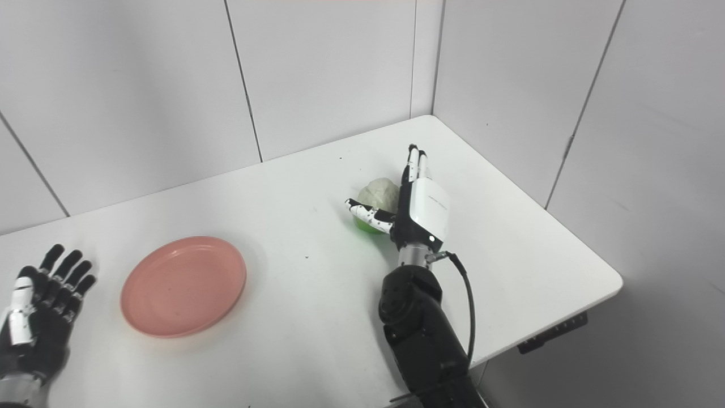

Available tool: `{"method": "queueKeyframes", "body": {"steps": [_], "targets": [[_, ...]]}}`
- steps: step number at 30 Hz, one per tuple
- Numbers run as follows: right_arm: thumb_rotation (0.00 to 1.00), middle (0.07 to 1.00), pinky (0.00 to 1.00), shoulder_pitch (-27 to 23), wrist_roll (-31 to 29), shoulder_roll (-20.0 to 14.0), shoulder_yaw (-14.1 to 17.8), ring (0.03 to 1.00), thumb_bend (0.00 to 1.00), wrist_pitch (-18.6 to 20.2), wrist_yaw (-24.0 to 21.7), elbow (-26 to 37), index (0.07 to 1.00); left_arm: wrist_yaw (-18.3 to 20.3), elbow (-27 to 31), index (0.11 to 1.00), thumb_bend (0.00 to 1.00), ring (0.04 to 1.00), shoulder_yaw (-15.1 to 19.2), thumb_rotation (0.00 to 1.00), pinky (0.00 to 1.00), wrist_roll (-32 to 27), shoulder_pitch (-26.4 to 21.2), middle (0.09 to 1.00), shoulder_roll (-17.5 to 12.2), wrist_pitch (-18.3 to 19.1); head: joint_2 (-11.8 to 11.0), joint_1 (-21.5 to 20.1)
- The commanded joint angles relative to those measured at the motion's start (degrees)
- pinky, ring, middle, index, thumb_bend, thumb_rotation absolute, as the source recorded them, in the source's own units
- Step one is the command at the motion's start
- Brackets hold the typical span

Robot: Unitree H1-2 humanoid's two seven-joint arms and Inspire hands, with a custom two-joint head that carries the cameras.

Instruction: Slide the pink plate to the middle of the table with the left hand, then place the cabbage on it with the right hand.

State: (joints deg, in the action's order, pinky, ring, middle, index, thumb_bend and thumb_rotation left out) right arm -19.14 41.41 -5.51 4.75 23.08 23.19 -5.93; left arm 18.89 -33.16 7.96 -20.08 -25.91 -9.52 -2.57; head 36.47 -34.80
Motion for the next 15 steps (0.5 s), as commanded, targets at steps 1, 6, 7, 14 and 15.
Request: {"method": "queueKeyframes", "body": {"steps": [1,6,7,14,15], "targets": [[0.51,1.0,0.71,-3.3,0.53,-0.88,-0.69,0.94,1.0,0.8,0.78,0.01,1.0,-0.49,-1.85,0.929,0.4,0.928,0.02,1.0,0.94,0.32,2.98,0.933,-0.78,4.88,-0.03,0.03],[0.51,1.0,0.7,-4.34,-0.11,-1.05,-1.44,0.939,1.0,3.04,-0.74,-0.8,1.0,-0.22,-0.82,0.932,0.4,0.932,-0.1,1.0,0.96,-0.07,3.38,0.937,-0.95,5.39,0.78,0.74],[0.5,1.0,0.73,-4.48,-0.26,-1.19,-1.57,0.948,1.0,3.24,-0.98,-1.08,1.0,-0.28,-0.57,0.927,0.4,0.929,-0.19,1.0,0.95,-0.04,3.48,0.934,-0.96,5.36,0.78,0.74],[0.48,1.0,0.87,-5.22,-1.43,-1.74,-1.27,0.996,1.0,3.79,-4.45,-2.5,1.0,-0.23,1.16,0.915,0.4,0.919,-0.47,1.0,0.94,-0.04,4.14,0.92,-1.03,5.92,1.28,1.23],[0.48,1.0,0.88,-5.33,-1.24,-1.68,-1.08,0.998,1.0,3.81,-5.1,-2.62,1.0,-0.04,1.06,0.916,0.4,0.92,-0.58,1.0,0.94,0.05,4.15,0.92,-1.09,5.67,1.28,1.23]]}}
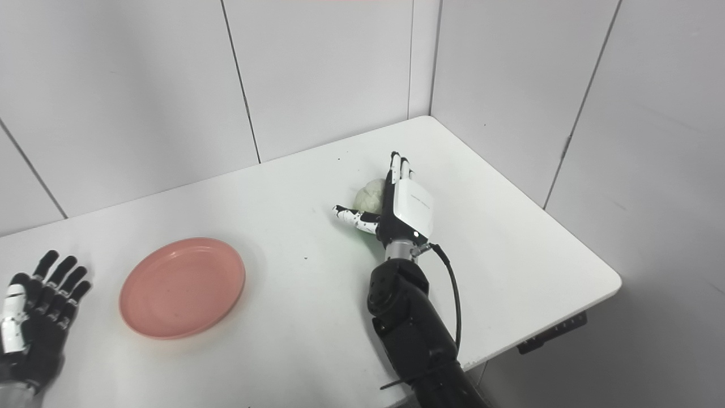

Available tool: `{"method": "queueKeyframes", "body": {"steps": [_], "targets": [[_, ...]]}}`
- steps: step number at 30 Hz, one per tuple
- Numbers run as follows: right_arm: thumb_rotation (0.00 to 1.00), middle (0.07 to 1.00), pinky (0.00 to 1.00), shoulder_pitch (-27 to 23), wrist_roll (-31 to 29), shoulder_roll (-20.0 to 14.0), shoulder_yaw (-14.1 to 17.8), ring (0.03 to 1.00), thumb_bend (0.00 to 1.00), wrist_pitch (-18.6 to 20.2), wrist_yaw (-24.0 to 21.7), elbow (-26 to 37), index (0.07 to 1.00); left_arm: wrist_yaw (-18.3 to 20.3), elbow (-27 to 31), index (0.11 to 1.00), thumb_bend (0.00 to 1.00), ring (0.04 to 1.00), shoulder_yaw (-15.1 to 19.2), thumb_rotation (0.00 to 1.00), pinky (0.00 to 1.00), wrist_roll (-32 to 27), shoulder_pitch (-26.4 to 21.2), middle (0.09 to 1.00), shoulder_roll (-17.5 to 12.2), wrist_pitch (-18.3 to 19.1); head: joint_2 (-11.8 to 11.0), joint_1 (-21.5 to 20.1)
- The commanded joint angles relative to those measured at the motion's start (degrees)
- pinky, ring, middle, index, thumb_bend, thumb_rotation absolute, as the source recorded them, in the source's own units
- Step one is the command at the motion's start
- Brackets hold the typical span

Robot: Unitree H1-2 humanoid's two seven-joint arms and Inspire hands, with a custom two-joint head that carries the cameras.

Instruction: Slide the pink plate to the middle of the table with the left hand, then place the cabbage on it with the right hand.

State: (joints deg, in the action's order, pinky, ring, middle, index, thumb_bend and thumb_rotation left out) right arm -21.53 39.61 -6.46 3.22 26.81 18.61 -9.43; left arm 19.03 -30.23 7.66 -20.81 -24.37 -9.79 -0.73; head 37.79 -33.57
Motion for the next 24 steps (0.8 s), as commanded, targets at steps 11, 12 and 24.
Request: {"method": "queueKeyframes", "body": {"steps": [11,12,24], "targets": [[0.47,1.0,0.93,-4.28,4.24,-0.35,1.24,1.0,1.0,0.1,-3.16,-1.13,1.0,-0.2,0.26,0.92,0.4,0.923,-0.53,1.0,0.94,0.52,3.41,0.924,-1.11,5.44,0.62,0.32],[0.46,1.0,0.93,-4.4,4.41,-0.35,1.42,1.0,1.0,0.1,-3.52,-1.37,1.0,-0.2,0.36,0.92,0.4,0.924,-0.61,1.0,0.94,0.56,3.44,0.925,-1.14,5.48,0.62,0.32],[0.28,0.904,0.7,-4.52,-0.59,-1.06,1.56,0.84,0.99,-2.76,1.12,-2.31,0.916,-0.34,0.98,0.922,0.41,0.927,-0.83,1.0,0.95,0.81,3.82,0.927,-0.82,5.38,0.41,1.1]]}}
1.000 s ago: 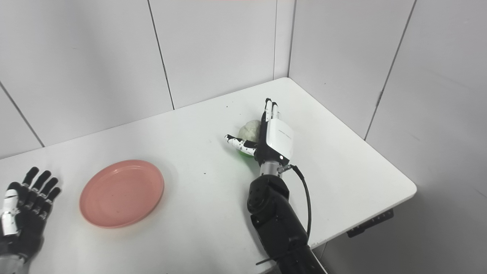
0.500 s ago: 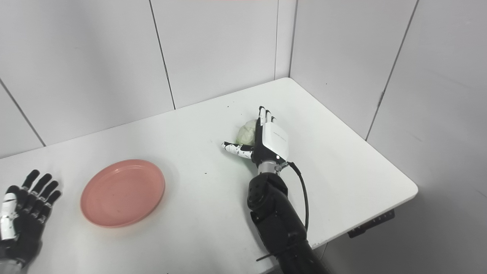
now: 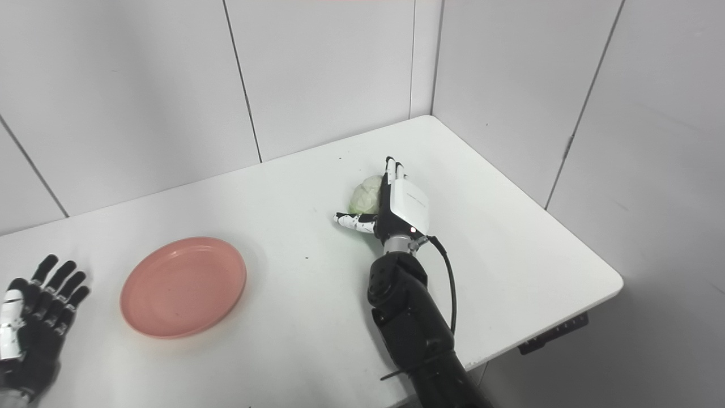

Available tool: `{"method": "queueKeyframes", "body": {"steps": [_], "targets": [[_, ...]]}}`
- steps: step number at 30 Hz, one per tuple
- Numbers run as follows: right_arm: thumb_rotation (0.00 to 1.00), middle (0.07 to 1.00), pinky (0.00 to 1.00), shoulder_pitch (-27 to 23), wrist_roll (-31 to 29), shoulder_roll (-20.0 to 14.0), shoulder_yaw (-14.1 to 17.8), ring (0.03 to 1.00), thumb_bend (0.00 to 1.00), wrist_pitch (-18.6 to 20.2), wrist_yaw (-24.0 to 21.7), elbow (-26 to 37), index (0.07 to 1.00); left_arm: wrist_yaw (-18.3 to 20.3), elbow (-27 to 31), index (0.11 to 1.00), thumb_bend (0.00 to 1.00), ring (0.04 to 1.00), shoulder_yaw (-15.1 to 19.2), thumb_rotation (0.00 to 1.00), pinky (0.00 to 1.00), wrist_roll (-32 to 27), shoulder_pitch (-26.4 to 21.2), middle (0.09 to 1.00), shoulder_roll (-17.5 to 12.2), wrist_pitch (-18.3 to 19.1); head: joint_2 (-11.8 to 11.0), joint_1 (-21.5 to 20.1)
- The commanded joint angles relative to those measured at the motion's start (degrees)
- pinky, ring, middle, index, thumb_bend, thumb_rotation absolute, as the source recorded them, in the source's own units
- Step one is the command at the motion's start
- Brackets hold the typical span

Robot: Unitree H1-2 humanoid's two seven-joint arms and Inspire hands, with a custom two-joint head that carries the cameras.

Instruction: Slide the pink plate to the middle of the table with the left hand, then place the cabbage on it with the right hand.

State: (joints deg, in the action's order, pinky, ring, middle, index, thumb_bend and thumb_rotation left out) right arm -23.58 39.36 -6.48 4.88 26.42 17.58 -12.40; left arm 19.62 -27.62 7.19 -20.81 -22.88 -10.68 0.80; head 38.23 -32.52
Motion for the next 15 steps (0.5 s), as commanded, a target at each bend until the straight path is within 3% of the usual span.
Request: {"method": "queueKeyframes", "body": {"steps": [1,4,6,8,9,11,15], "targets": [[0.26,0.877,0.68,-2.48,-0.61,-1.2,-0.28,0.813,0.98,-2.39,2.54,0.56,0.892,-0.99,-1.54,0.923,0.41,0.927,-0.36,1.0,0.95,0.81,2.36,0.928,0.13,3.9,-0.03,0.04],[0.2,0.801,0.62,-2.4,-1.24,-1.55,-0.69,0.739,0.96,-2.68,3.77,0.36,0.819,-0.84,-1.51,0.92,0.4,0.926,-0.31,1.0,0.95,0.65,2.43,0.926,0.28,3.68,-0.12,0.2],[0.05,0.618,0.47,-2.19,-2.32,-1.61,-0.58,0.558,0.9,-4.01,4.76,0.26,0.655,-1.14,-1.01,0.915,0.4,0.922,-0.27,1.0,0.95,0.61,2.56,0.921,0.39,4.16,-0.15,0.23],[0.02,0.57,0.44,-1.98,-3.1,-1.91,-0.85,0.514,0.88,-5.87,6.22,-0.39,0.611,-1.24,-0.86,0.915,0.4,0.921,-0.3,1.0,0.94,0.67,2.6,0.92,0.38,4.34,-0.15,0.23],[0.01,0.492,0.39,-1.92,-3.43,-2.06,-0.97,0.459,0.67,-6.82,6.92,-0.79,0.562,-1.18,-0.94,0.916,0.41,0.923,-0.31,1.0,0.95,0.65,2.58,0.923,0.37,4.31,-0.15,0.31],[0.0,0.443,0.35,-2.01,-4.02,-2.21,-1.01,0.409,0.56,-8.02,8.16,-1.67,0.527,-1.03,-1.24,0.917,0.41,0.924,-0.32,1.0,0.95,0.63,2.48,0.924,0.38,4.06,-0.2,0.38],[0.0,0.424,0.31,-2.11,-4.61,-2.35,-1.3,0.371,0.53,-7.93,9.18,-1.89,0.516,-0.9,-1.54,0.913,0.41,0.924,-0.38,1.0,0.95,0.7,2.43,0.922,0.39,3.77,-0.25,0.51]]}}
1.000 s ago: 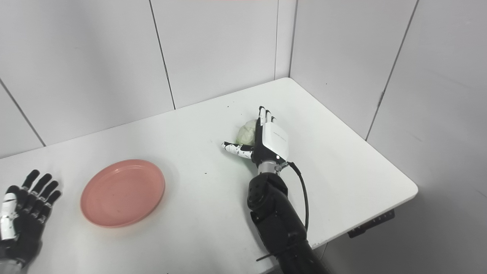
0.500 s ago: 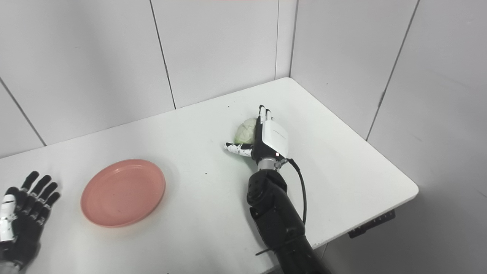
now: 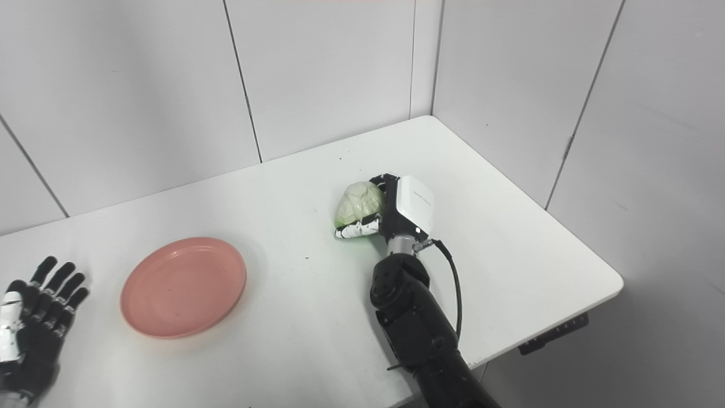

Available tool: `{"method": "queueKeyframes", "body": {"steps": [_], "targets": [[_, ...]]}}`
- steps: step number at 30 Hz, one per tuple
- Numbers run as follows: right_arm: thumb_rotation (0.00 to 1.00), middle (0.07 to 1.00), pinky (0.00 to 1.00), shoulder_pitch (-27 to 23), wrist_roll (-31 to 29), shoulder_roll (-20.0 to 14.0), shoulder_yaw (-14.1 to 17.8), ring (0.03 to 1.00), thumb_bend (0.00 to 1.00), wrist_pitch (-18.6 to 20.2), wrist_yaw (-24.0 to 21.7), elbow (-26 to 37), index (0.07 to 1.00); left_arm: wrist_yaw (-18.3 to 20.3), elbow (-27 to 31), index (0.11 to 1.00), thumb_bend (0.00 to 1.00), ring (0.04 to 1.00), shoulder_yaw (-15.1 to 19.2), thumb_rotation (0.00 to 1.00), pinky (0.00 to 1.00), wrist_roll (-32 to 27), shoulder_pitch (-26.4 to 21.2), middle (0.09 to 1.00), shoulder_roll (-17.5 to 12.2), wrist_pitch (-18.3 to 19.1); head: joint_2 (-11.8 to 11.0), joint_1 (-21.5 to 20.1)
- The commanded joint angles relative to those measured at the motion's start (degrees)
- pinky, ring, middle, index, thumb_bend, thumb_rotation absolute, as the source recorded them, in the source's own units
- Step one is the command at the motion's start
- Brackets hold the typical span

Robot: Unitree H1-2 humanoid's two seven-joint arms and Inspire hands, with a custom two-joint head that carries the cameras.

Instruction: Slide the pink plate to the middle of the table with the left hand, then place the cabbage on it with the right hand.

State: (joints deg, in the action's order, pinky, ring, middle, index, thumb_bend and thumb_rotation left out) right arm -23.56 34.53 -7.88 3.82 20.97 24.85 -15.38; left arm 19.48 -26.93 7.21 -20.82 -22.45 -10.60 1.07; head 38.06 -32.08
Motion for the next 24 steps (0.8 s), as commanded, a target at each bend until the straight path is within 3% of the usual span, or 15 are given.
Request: {"method": "queueKeyframes", "body": {"steps": [1,14,19,24], "targets": [[0.0,0.427,0.3,-2.16,0.13,-0.98,-0.31,0.367,0.53,-2.41,2.12,1.06,0.515,-0.67,-2.33,0.915,0.41,0.926,-0.43,1.0,0.95,0.74,1.99,0.924,0.29,3.33,-0.07,0.07],[0.0,0.475,0.38,-1.83,-2.75,-0.99,-0.32,0.432,0.53,-2.82,2.63,1.92,0.492,-0.7,-2.17,0.911,0.42,0.923,-0.84,1.0,0.95,1.19,2.34,0.916,0.63,2.5,-0.36,1.42],[0.0,0.47,0.37,-1.15,-4.09,-1.12,-0.42,0.434,0.53,-4.94,2.67,2.96,0.498,-0.73,-1.97,0.919,0.42,0.926,-0.94,1.0,0.94,1.21,2.55,0.921,1.06,2.17,-0.5,2.72],[0.0,0.464,0.37,-0.62,-4.67,-0.71,-0.98,0.432,0.53,-2.99,1.19,6.75,0.504,-1.11,-0.96,0.923,0.42,0.927,-1.19,1.0,0.94,1.56,3.03,0.923,1.58,2.35,-0.56,3.93]]}}
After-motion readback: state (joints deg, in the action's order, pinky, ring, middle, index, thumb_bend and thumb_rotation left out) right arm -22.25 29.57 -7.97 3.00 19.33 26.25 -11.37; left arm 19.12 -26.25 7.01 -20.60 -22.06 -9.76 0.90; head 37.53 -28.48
